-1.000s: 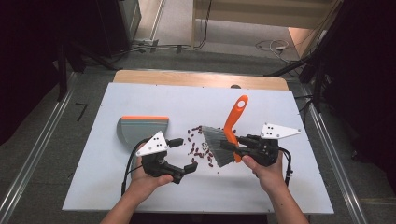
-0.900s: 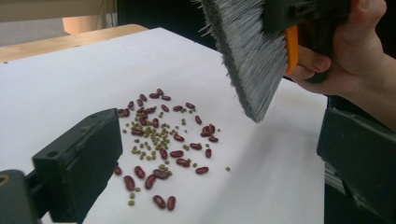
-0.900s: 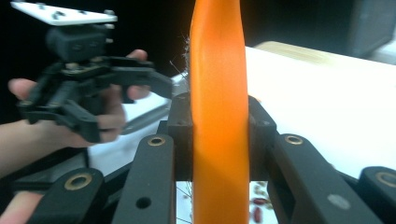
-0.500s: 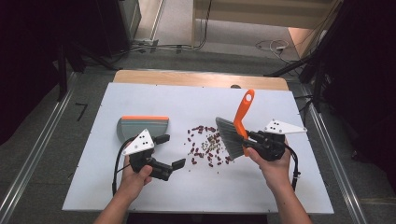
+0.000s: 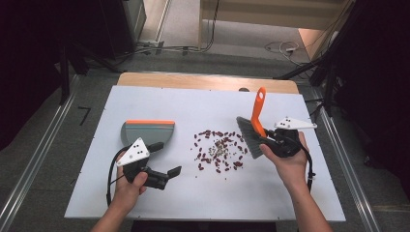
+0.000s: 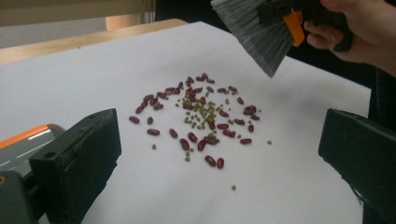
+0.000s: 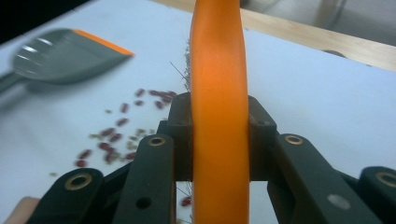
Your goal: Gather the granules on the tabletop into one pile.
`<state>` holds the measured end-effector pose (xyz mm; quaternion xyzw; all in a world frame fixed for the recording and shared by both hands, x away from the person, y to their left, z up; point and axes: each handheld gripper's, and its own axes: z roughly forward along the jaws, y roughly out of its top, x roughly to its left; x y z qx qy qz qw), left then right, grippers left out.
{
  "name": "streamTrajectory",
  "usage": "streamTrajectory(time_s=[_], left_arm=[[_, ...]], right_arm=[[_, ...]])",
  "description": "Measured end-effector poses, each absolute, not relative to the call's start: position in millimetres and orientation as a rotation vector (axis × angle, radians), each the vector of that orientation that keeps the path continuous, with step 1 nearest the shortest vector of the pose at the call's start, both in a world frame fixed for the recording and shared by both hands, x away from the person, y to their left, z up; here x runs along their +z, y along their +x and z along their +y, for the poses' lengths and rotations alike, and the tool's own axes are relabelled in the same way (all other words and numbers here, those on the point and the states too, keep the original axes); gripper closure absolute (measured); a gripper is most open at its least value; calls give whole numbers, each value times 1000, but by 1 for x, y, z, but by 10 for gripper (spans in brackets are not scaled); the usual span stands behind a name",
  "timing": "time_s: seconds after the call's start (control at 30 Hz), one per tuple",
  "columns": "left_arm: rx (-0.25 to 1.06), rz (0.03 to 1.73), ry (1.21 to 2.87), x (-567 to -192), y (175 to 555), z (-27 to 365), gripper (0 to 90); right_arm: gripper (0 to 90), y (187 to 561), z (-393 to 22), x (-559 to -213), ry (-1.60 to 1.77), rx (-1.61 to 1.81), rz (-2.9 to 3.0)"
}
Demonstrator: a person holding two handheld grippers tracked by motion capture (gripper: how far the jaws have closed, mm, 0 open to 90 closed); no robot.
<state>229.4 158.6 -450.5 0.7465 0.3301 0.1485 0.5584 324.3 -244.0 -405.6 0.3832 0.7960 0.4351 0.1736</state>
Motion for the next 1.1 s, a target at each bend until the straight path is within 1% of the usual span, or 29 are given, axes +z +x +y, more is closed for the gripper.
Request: streamTrajectory(time_s=[0.27, 0.43, 0.57, 0.87, 1.1], left_arm=[[378, 813, 1728, -455, 226, 173, 0], [394, 824, 1715, -457, 225, 179, 0], [381, 833, 1723, -461, 225, 178, 0], [378, 841, 1714, -461, 224, 180, 0], [375, 839, 1719, -462, 223, 179, 0]], right_arm=[[685, 353, -240, -411, 1092, 980, 2290], [685, 369, -238, -420, 1120, 894, 2305], [685, 378, -234, -423, 1131, 833, 2306], [685, 396, -204, -434, 1092, 589, 2312], [687, 404, -170, -449, 1012, 465, 2369]])
